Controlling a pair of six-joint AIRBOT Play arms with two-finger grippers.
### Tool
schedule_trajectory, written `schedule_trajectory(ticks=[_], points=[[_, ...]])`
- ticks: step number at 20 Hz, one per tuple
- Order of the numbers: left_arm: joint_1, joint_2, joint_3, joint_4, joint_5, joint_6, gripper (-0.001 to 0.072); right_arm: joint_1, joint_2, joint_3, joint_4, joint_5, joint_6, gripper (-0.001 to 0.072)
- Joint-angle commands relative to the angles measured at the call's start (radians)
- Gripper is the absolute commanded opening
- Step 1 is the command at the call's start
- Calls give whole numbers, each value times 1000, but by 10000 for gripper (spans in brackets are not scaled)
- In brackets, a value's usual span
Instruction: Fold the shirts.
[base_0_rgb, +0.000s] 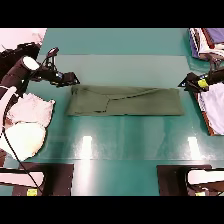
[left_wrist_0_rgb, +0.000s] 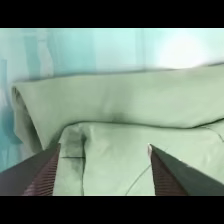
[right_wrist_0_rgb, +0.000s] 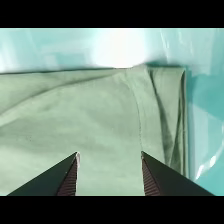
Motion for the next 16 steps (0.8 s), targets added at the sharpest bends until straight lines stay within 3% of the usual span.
schedule_trajectory(ticks=[1, 2, 3, 4, 5, 12, 16], points=[[-3, -11, 37, -6, -115, 2, 280, -65, -32, 36, 37, 94, -59, 453], [-8, -11, 37, -10, -130, 21, 22, -91, -32, 31, 38, 113, -64, 453], [-17, -11, 37, -11, -132, 25, 28, -111, -32, 17, 39, 117, -65, 475], [-27, -11, 37, -19, -132, 24, 28, -134, -32, -15, 39, 120, -66, 580], [-43, -11, 37, -24, -126, 24, 27, -158, -32, -61, 40, 119, -79, 607], [-220, -22, 37, -25, 10, -34, 27, -196, -38, -317, 197, -58, -201, 593], [-314, -39, 48, -26, 124, -58, 27, -153, -103, -283, 237, -1, -206, 529]])
